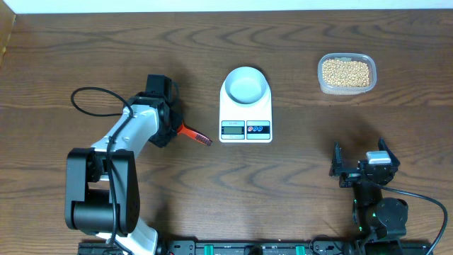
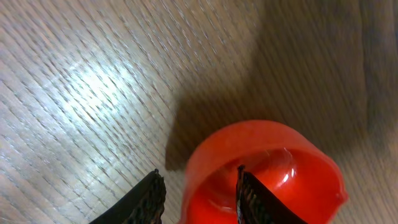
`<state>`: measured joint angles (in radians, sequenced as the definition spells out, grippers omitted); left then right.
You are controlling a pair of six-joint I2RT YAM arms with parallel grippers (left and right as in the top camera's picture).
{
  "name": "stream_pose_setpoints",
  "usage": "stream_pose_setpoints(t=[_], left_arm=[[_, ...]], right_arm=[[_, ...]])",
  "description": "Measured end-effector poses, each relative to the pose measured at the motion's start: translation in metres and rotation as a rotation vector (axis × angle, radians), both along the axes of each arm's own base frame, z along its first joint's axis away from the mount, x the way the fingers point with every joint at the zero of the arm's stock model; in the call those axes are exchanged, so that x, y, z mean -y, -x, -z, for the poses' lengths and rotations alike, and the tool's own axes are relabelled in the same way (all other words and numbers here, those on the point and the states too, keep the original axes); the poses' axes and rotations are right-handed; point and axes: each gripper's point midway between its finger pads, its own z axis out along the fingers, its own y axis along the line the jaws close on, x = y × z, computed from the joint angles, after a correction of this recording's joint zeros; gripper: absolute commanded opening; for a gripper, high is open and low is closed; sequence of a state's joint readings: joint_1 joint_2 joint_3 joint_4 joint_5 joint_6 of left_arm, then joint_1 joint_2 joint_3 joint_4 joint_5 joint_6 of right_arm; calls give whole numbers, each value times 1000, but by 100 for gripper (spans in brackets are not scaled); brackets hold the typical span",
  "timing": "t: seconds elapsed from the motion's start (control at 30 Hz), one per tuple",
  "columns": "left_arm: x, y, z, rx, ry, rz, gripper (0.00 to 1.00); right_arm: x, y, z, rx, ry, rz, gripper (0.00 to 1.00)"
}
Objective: Scoop item into bowl and weigh 50g on scale
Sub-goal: 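Lower the left gripper and close it on the red scoop's rim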
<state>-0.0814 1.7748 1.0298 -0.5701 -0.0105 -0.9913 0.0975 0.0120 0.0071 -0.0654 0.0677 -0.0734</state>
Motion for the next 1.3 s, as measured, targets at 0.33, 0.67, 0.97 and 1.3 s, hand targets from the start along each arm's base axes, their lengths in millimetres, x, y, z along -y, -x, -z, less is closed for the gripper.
stream_pose_setpoints(t=[0.33,0.67,0.97,1.3], left_arm=[[1,-2,0,7,-2,-2,32],[1,-5,-1,21,-1,-5,29],[0,-2,4,20,-2,-5,26],[-2,2,10,21,-11,-34,7]], right_arm=[[0,0,0,0,0,0,99],[0,0,0,0,0,0,99],[0,0,0,0,0,0,99],[0,0,0,0,0,0,99]])
